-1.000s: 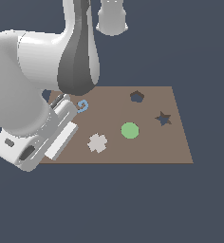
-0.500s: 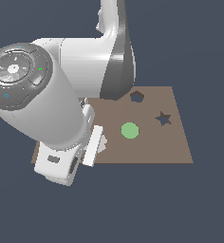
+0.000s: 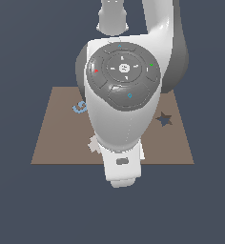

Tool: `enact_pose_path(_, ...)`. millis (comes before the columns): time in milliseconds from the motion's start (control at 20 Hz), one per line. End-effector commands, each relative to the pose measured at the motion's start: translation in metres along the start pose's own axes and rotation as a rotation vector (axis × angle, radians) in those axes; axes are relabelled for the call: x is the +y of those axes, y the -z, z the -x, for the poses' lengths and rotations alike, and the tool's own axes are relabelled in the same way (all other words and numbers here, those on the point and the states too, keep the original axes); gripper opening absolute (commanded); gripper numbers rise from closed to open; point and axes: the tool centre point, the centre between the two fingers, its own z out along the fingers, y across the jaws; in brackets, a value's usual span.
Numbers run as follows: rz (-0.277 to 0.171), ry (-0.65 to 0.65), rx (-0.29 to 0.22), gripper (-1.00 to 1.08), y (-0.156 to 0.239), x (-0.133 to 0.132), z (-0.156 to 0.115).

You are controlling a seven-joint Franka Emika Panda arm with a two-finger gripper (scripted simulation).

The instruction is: Insert a designated object into the corresponding slot on a board.

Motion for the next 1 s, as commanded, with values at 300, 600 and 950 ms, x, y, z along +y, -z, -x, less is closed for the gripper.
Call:
enact_pose_path(300, 0.001, 0.301, 0.000, -1.00, 0.002, -0.018, -0.089)
enact_pose_path(600, 0.001, 0.509, 0.000, -1.00, 0.003, -0.047, -0.144)
enact_pose_path(950, 0.000, 0.650, 0.000, -1.00, 0.004, -0.074, -0.178)
